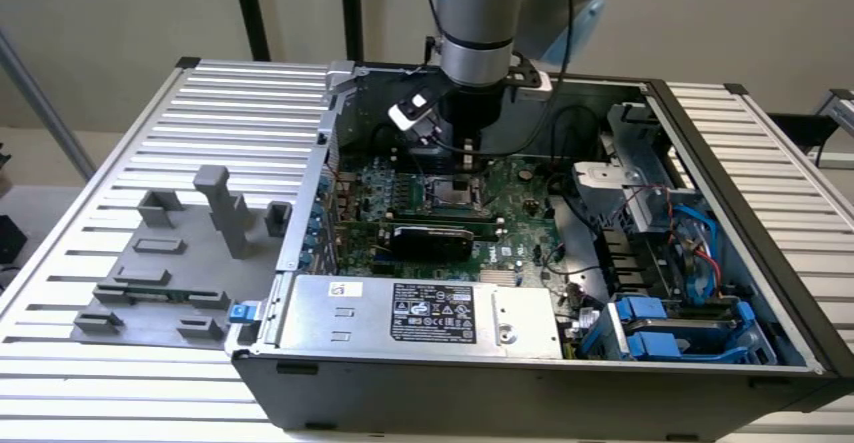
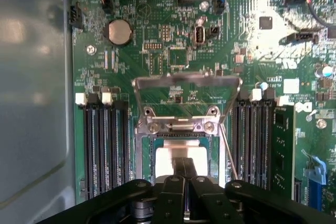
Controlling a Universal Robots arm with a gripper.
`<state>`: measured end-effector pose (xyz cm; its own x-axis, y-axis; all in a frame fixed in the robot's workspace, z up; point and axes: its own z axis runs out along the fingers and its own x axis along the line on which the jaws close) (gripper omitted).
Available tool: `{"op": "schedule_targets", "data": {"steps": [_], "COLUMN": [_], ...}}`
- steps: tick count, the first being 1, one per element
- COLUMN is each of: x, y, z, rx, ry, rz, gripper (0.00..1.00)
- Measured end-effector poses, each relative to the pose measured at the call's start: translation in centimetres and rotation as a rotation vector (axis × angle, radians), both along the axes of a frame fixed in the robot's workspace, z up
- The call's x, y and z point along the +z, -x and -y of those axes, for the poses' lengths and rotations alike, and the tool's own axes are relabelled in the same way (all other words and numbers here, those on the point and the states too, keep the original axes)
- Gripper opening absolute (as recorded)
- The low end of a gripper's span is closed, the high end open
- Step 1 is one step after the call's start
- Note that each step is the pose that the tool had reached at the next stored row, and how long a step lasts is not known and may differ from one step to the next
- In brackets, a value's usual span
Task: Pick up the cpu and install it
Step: 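Close the cpu cover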
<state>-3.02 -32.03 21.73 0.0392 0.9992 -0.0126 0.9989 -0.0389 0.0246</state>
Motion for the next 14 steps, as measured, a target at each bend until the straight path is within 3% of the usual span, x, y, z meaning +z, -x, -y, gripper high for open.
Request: {"op": "schedule_targets", "data": {"steps": [8, 14], "x": [3.17, 4.07], "y": [-2.4, -5.0], "z": [0.89, 1.08], "rx": [0.000, 0.000], "ry": [0.0001, -0.0020], "rz": [-0.0266, -0.0366], "gripper": [0.11, 0.11]}}
